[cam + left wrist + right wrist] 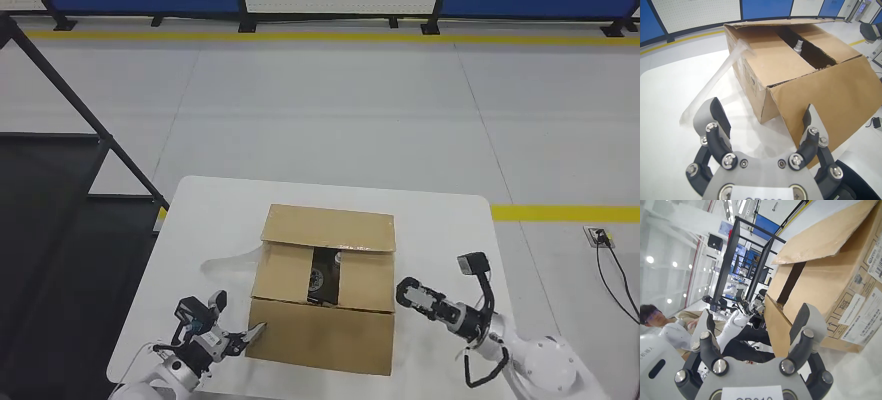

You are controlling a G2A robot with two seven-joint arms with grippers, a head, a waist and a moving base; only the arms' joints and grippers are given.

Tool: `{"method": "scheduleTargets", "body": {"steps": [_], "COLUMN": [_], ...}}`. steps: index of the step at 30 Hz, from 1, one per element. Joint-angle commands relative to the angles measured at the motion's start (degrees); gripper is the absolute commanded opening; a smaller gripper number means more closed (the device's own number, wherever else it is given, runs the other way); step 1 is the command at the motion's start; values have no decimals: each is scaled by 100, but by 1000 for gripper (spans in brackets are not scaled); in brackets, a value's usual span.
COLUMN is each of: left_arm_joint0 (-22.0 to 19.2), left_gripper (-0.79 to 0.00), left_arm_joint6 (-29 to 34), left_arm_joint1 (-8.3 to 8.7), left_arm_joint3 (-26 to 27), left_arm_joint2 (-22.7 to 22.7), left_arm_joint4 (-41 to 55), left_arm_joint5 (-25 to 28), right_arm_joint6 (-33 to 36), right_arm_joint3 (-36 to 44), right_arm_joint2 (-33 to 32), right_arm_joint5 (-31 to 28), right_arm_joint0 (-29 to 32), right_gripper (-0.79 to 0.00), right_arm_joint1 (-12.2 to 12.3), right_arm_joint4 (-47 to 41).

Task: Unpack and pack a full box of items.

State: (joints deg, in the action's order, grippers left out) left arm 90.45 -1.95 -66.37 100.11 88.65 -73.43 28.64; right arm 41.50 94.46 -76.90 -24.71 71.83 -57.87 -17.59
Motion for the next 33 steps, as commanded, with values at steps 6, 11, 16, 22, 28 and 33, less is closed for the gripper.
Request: {"method": "scheduleTargets", "body": {"steps": [6,11,16,22,28,33], "left_arm_joint0": [-109,-109,-109,-114,-105,-96], "left_gripper": [0,0,0,0,0,0], "left_arm_joint6": [98,98,98,118,95,62], "left_arm_joint1": [-3,-3,-3,-6,5,10], "left_arm_joint3": [-122,-122,-122,-106,-92,-114], "left_arm_joint2": [-181,-181,-181,-203,-213,-223], "left_arm_joint4": [-250,-250,-250,-201,-246,-228], "left_arm_joint5": [-109,-109,-109,-172,-186,-207], "right_arm_joint6": [209,209,209,-339,-1016,-1755], "right_arm_joint3": [-865,-865,-865,-579,-630,-801], "right_arm_joint2": [378,378,378,424,703,982], "right_arm_joint5": [1453,1453,1453,1652,2227,2313], "right_arm_joint0": [-764,-764,-764,-667,-960,-1297], "right_gripper": [0,0,0,0,0,0], "right_arm_joint1": [-185,-185,-185,-209,-298,-438], "right_arm_joint4": [-2450,-2450,-2450,-2113,-1823,-1874]}}
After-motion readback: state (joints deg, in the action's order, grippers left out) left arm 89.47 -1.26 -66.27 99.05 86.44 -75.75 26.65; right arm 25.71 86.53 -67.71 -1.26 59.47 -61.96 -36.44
